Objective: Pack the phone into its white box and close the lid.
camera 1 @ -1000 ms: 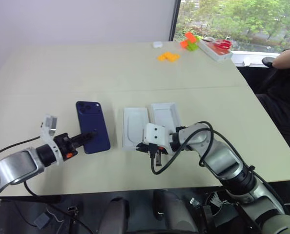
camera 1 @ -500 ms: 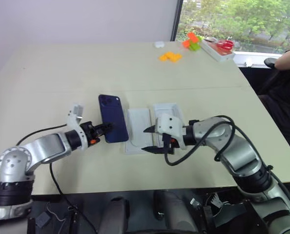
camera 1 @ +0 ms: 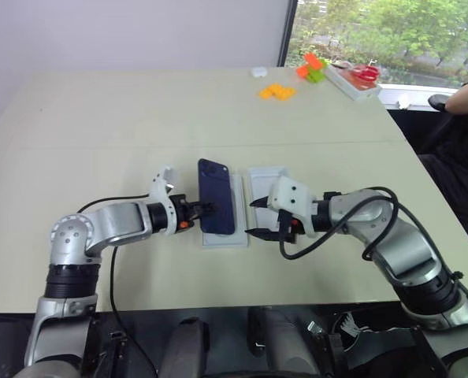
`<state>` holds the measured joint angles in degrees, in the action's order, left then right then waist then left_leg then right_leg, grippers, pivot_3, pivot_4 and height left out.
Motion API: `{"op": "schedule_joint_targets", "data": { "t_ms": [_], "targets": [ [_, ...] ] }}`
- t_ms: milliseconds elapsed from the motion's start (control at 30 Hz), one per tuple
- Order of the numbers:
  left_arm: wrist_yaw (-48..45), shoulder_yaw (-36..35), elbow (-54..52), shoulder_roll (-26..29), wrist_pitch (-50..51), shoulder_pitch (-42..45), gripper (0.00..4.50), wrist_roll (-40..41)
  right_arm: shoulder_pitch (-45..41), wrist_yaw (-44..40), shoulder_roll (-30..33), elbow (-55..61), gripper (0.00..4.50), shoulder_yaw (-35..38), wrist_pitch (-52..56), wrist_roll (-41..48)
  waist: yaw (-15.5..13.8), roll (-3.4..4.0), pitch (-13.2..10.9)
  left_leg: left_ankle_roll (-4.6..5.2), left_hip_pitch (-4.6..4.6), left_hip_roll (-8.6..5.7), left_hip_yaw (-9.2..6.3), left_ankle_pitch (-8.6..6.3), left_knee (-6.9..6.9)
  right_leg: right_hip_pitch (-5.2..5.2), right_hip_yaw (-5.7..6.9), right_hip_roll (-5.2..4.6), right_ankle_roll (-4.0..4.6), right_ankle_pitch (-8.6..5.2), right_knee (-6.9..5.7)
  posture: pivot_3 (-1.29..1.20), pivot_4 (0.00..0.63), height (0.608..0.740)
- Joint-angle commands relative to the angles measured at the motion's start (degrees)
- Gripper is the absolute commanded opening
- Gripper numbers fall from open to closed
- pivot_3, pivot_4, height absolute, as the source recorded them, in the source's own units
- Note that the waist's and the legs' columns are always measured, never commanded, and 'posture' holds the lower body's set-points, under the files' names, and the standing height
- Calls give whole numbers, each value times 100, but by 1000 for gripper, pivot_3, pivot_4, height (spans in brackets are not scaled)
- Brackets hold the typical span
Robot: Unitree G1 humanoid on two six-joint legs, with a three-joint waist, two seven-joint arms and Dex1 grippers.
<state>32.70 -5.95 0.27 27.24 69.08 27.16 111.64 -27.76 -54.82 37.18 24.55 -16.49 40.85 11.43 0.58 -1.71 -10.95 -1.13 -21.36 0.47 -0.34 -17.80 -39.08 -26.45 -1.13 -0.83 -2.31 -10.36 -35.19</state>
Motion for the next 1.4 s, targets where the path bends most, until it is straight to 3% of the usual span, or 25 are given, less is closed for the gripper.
{"op": "schedule_joint_targets", "data": {
  "t_ms": [33, 700, 733, 767, 967, 1200, 1400],
  "targets": [
    [103, -109, -45, -70, 50, 95, 0, 136, 45, 30, 83, 171, 3079, 142, -157, 67, 8, 0, 0, 0, 0, 0, 0, 0, 0, 0, 0, -1, 0, 0, 1, 0, 150, 726],
    [295, -76, -38, -347, 187, -5, 0, 136, 63, 84, 70, 72, 3079, 10, -273, -3, 5, 0, 0, -7, 0, -1, -1, 4, 0, 0, 0, -1, -1, 1, 0, 0, 150, 726],
    [288, -68, -36, -338, 198, -7, 987, 136, 58, 82, 67, 69, 3133, 2, -277, -4, 5, 0, 0, -7, 0, -1, -1, 4, 0, 0, 0, -1, 0, 0, 0, 0, 150, 726],
    [281, -61, -39, -327, 208, -12, 1320, 136, 53, 81, 64, 68, 3133, -6, -279, -6, 6, 0, 0, -7, 1, -2, -1, 4, 0, 0, 0, -1, 0, 1, 0, 0, 150, 726],
    [81, -73, -190, -24, 289, 2, 4359, 136, 12, 66, 53, 59, 3133, -29, -278, -4, 6, -1, 1, -7, 2, -1, -1, 4, 0, 3, 0, -1, 1, 0, -1, 0, 150, 726],
    [-673, -6, -540, 733, 408, 17, 4359, 136, -26, 58, 28, 16, 3133, -79, -326, -13, 13, -1, 1, -8, 3, 1, -2, 5, 1, 1, 1, 5, 14, -8, -4, 0, 150, 726],
    [-1662, 18, -983, 1862, 441, 73, 4359, 136, -89, 28, -3, -101, 3133, -122, -420, -20, 15, -2, 0, -12, 1, 0, 0, 7, 1, 0, 0, 1, 17, -11, -1, 0, 150, 726]
  ]
}}
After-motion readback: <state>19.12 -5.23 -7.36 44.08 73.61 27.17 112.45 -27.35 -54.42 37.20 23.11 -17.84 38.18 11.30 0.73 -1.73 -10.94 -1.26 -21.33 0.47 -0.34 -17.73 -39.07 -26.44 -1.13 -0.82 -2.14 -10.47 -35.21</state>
